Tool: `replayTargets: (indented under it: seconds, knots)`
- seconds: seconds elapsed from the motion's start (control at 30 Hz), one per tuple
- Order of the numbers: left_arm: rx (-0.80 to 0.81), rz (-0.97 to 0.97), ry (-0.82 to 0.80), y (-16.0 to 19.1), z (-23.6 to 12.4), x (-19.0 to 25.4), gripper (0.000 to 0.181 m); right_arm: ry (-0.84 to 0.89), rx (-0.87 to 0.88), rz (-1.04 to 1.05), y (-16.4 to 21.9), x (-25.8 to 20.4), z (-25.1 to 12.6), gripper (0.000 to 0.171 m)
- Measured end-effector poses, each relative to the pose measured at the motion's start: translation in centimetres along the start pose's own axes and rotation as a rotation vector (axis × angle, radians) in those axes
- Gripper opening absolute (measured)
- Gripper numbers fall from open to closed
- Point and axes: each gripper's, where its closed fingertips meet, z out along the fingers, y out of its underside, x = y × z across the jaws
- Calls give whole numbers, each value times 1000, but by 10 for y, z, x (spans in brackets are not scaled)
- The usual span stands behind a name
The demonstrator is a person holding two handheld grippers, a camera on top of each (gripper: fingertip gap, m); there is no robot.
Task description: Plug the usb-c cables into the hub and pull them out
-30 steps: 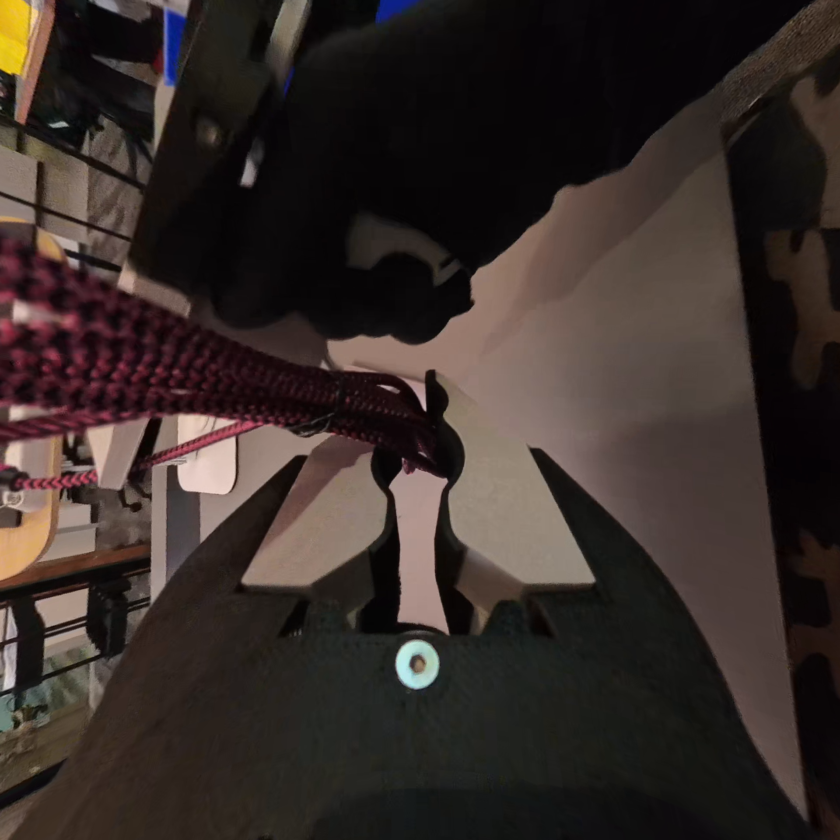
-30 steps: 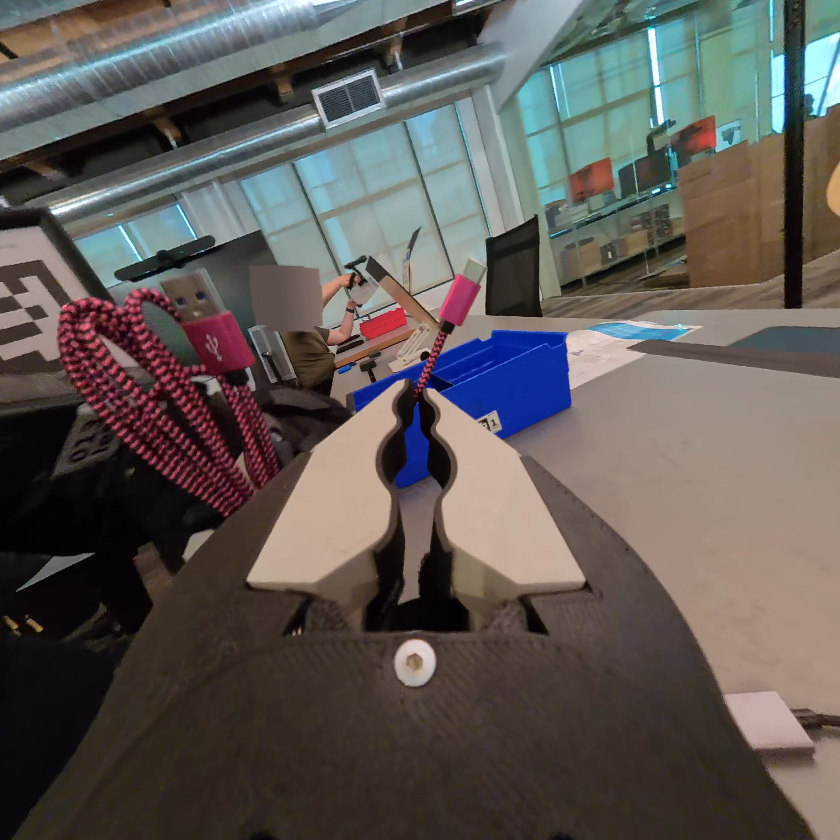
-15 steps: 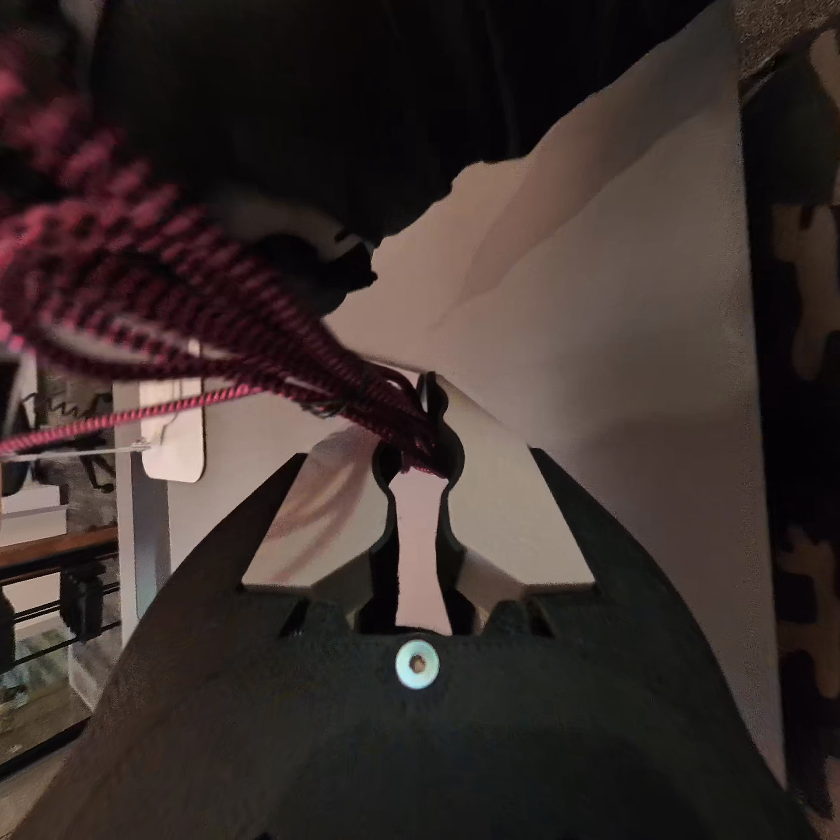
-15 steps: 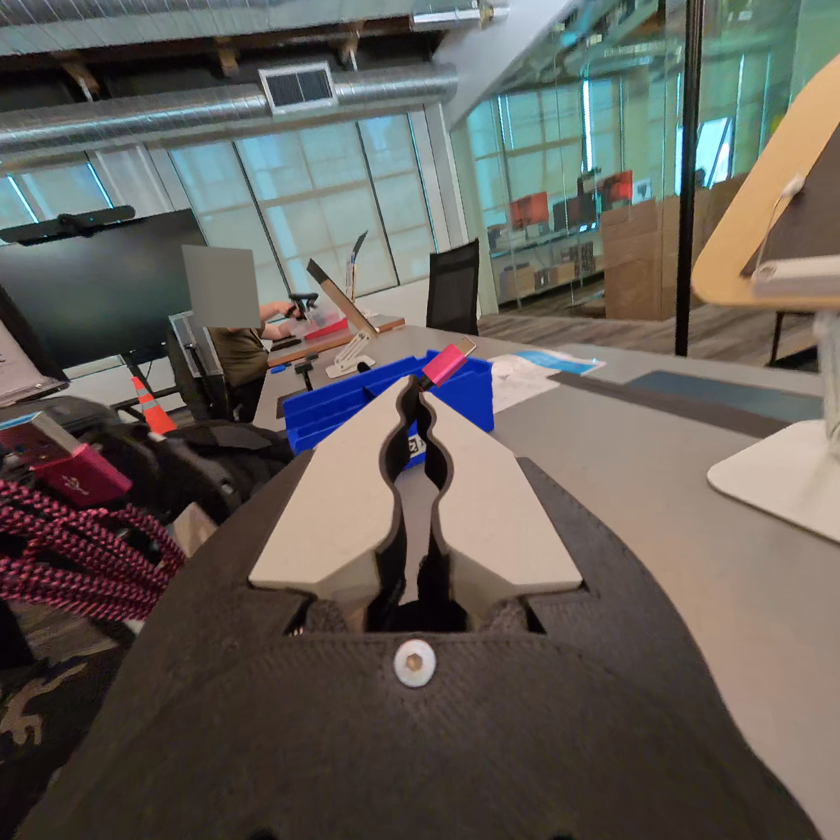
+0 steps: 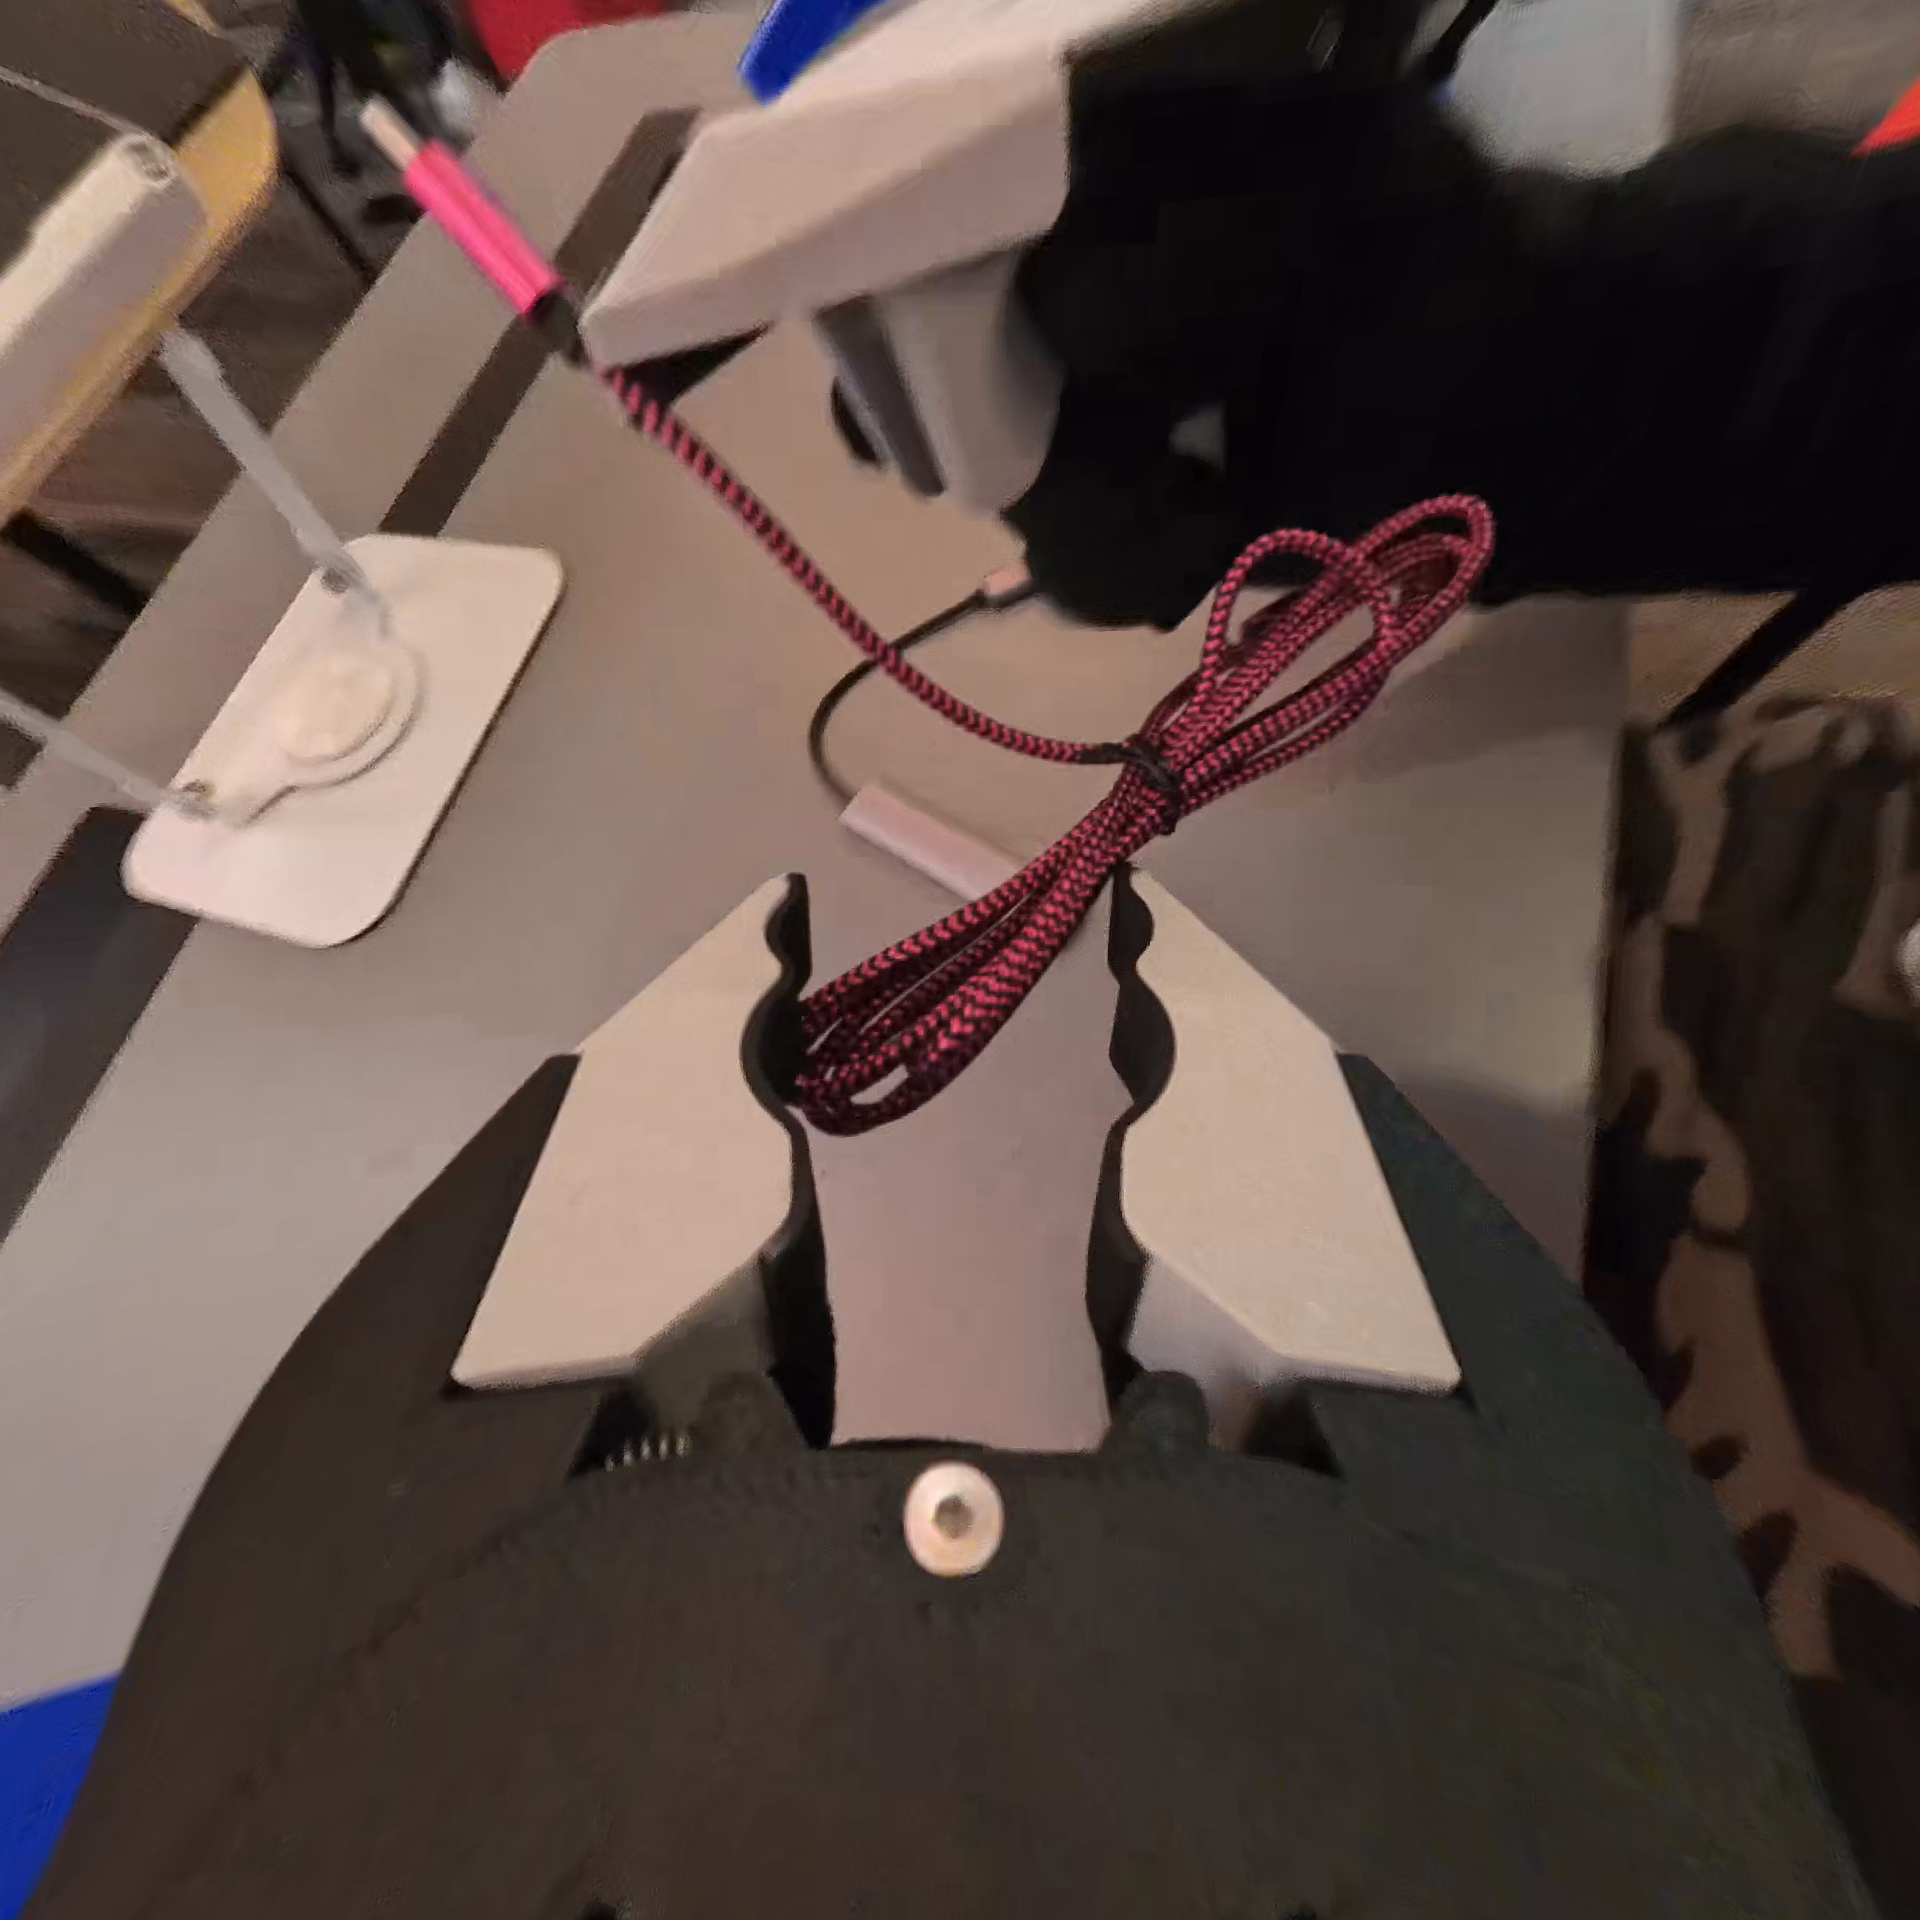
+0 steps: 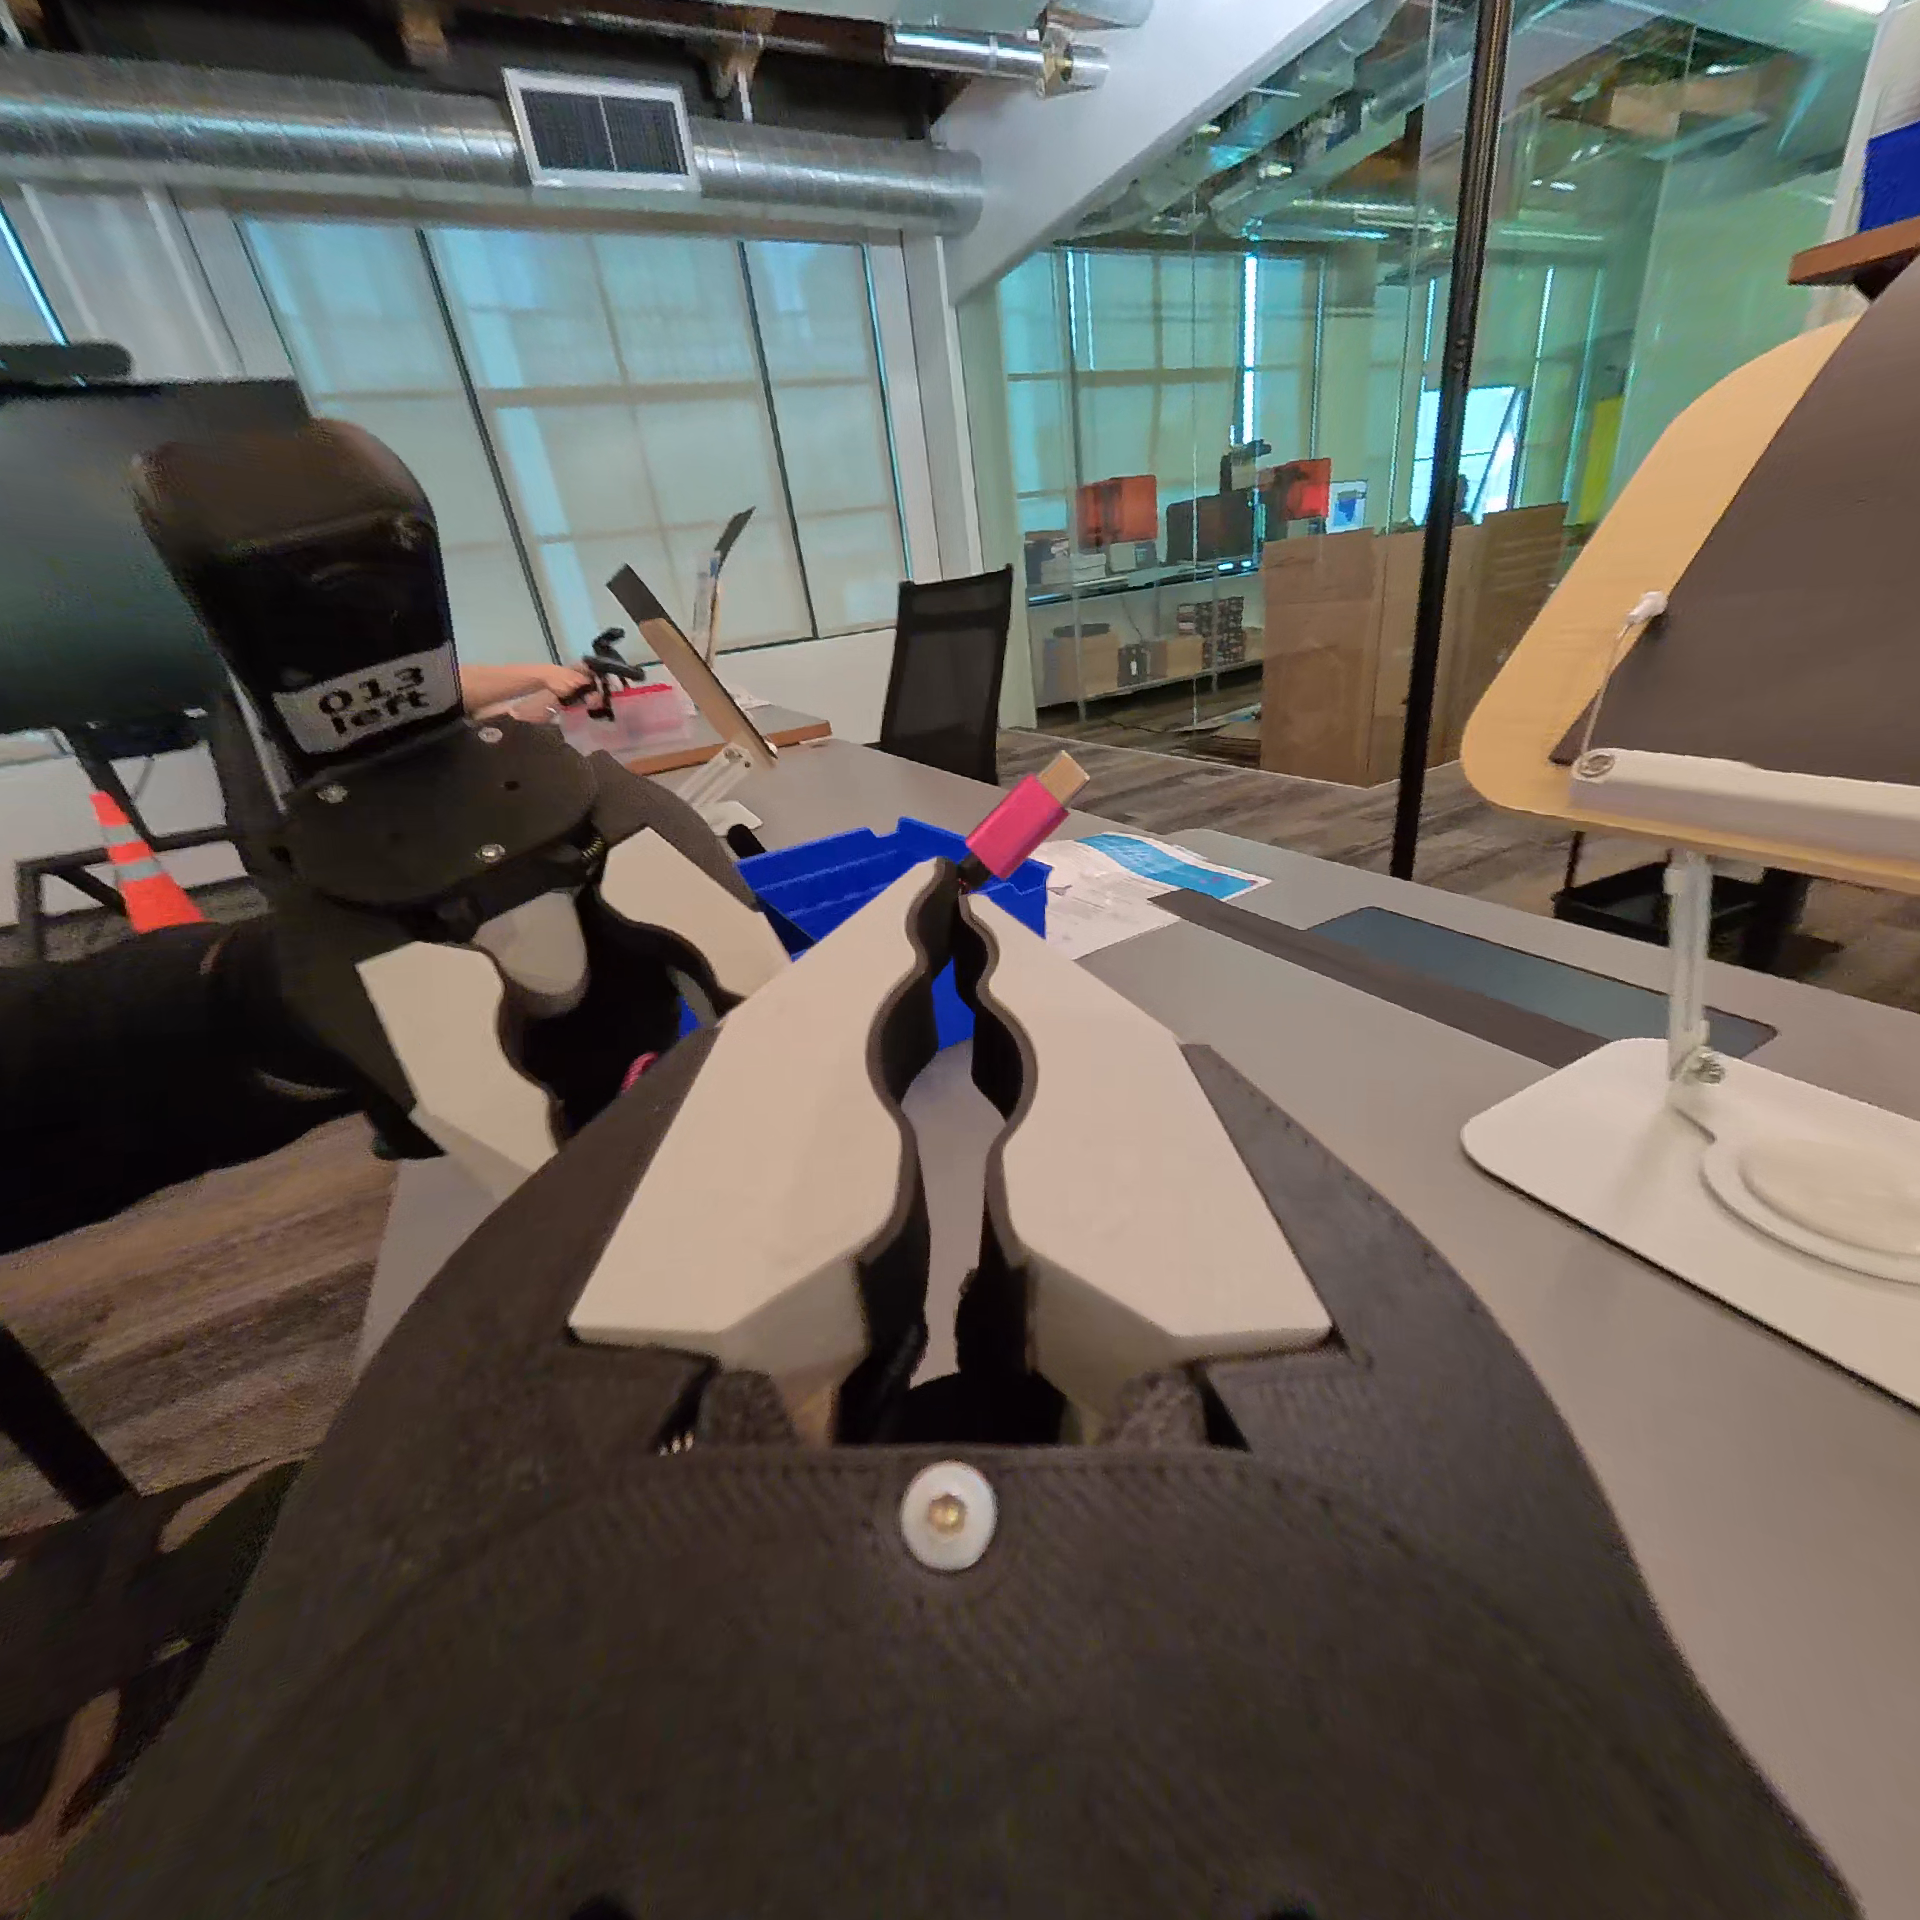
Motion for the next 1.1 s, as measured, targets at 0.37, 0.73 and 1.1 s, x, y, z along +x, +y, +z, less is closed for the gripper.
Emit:
replayTargets:
  seconds: [0.37,0.73,1.1]
  knots:
    - [-368,20,8,53,-30,-14,68,19,-16,-21,5,0,-2,0]
    - [-604,-16,-142,98,-74,-55,52,-93,-483,-94,94,-22,41,7]
    - [-656,-102,-258,123,-103,-90,48,-104,-1004,-281,224,-14,138,22]
